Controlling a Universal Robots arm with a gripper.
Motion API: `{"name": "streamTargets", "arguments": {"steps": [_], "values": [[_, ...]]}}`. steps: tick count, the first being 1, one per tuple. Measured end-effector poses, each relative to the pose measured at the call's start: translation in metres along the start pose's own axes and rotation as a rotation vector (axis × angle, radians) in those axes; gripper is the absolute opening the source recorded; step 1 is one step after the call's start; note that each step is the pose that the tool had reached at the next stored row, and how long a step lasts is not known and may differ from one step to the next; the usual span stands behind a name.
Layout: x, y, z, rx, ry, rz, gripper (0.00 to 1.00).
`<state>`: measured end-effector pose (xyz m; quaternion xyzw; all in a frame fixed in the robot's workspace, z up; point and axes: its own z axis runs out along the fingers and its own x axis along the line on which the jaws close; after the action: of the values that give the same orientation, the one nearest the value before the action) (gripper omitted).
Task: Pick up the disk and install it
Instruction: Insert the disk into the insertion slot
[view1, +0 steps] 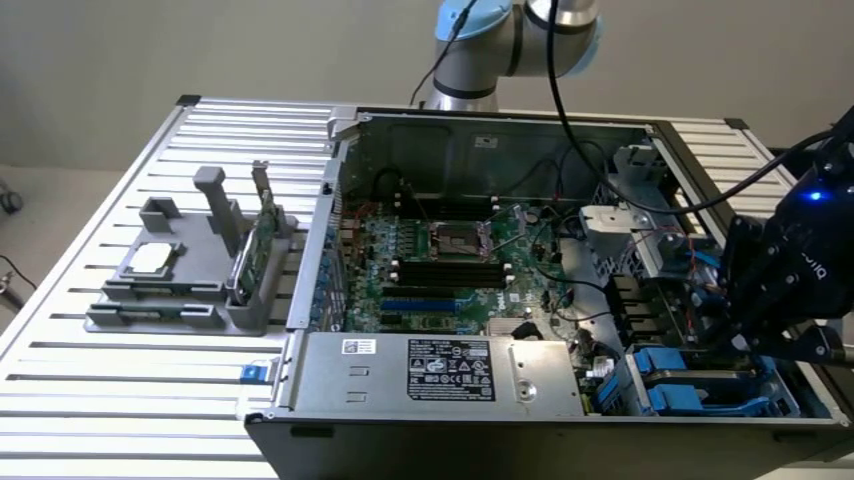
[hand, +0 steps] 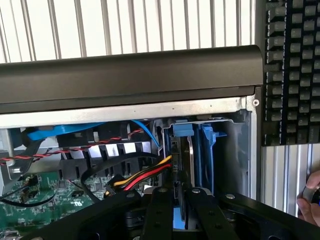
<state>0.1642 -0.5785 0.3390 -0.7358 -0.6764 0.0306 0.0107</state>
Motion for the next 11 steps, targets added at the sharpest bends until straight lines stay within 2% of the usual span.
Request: {"name": "streamTargets", "arguments": {"steps": [3, 11], "values": [[0.0001, 0.0001, 0.0002, -0.0003, -0.0060, -0.004, 0.16], [0.0003, 0.0002, 0.0015, -0.0007, -0.0078, -0.021, 0.16]]}}
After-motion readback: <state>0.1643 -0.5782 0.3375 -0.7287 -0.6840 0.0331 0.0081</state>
